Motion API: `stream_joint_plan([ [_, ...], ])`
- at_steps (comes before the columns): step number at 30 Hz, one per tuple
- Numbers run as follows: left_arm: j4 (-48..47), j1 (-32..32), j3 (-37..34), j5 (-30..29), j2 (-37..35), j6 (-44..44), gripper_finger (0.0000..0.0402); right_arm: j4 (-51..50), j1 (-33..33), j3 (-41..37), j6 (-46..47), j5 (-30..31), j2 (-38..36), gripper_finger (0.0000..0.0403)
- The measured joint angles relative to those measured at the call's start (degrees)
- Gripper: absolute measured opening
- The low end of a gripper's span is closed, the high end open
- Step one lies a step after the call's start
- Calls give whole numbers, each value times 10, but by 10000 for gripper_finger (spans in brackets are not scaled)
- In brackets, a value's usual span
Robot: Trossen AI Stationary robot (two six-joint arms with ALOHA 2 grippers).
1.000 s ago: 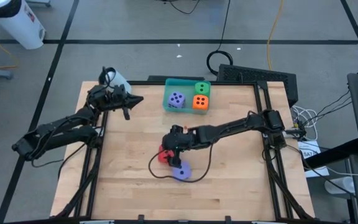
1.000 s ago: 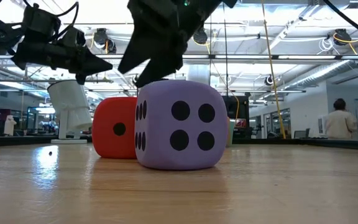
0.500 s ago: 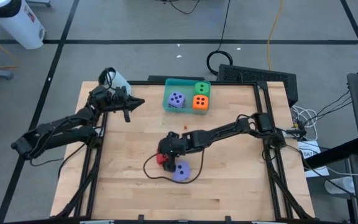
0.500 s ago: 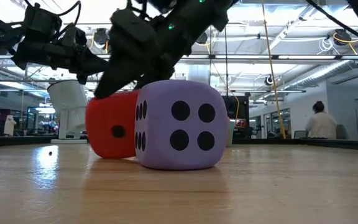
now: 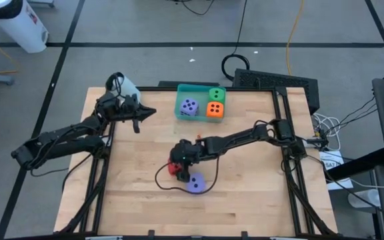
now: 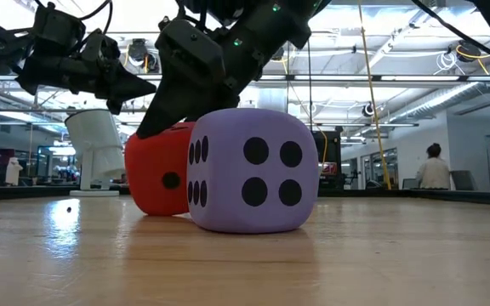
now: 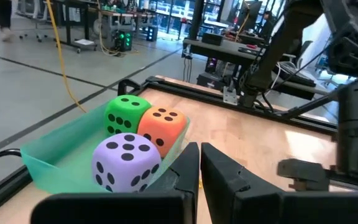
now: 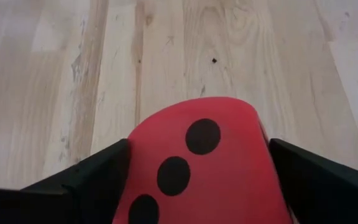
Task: Pick & Place Dice
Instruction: Put the large red die into the blue bin
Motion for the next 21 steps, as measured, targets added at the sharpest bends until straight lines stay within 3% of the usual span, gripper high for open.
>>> stream_joint_plan([
  [14,-15,-40,0,1,0,-2,24,36,-15,-1,-56,5,-8,219],
  [21,-19,-53,0,0,0,-1,24,28,-27,-1,-66,2,-17,196],
])
